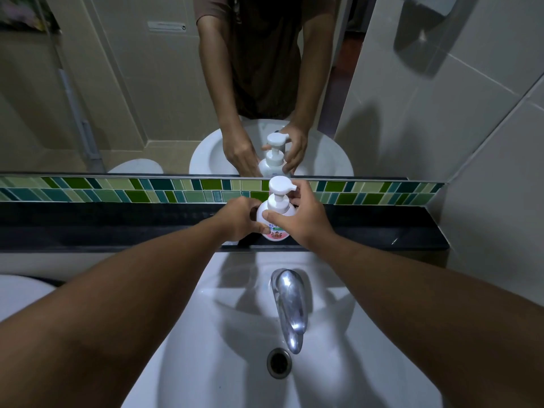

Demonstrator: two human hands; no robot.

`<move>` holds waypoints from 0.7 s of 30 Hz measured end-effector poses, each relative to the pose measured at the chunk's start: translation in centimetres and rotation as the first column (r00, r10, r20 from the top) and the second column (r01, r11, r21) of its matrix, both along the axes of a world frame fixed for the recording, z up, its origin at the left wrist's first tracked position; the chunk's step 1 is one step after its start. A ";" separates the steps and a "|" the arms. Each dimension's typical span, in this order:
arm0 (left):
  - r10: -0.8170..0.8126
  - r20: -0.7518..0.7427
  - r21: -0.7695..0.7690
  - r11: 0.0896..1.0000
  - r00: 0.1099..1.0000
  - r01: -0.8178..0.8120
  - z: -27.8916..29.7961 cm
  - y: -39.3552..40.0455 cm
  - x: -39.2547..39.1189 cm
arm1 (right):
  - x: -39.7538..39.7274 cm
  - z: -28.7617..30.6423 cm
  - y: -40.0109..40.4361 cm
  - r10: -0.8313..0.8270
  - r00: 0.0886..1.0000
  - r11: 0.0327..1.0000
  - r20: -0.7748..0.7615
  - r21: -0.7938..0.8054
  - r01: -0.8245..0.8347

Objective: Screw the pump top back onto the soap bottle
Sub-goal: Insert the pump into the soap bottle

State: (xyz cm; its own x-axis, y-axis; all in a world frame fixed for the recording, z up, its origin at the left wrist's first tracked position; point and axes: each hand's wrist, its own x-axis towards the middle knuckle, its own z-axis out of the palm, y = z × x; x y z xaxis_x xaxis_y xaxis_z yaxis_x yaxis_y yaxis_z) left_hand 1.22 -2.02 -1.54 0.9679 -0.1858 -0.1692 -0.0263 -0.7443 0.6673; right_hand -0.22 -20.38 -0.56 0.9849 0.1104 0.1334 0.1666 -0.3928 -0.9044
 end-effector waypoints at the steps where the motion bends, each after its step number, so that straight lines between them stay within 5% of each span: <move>1: 0.003 -0.001 0.005 1.000 1.000 -0.003 0.0 0.0 0.0 | 0.0 -0.1 -0.2 0.022 1.000 1.000 -0.006 0.010 -0.022; 14: 0.003 0.022 0.020 1.000 1.000 -0.003 -0.2 -0.1 0.0 | 0.7 0.3 -0.8 0.079 0.997 0.982 -0.010 -0.169 -0.080; 21: 0.003 0.015 0.012 1.000 1.000 -0.003 -0.4 0.0 -0.1 | 0.9 0.2 -0.6 0.003 0.994 1.000 -0.113 -0.020 -0.005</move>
State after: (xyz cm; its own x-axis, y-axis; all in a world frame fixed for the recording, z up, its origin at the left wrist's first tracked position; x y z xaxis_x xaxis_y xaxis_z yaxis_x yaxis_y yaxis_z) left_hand 1.17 -2.00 -1.93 0.9710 -0.1807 -0.1568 -0.0338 -0.7526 0.6576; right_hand 0.71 -20.93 -0.36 0.9931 0.1157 0.0187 0.0650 -0.4109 -0.9094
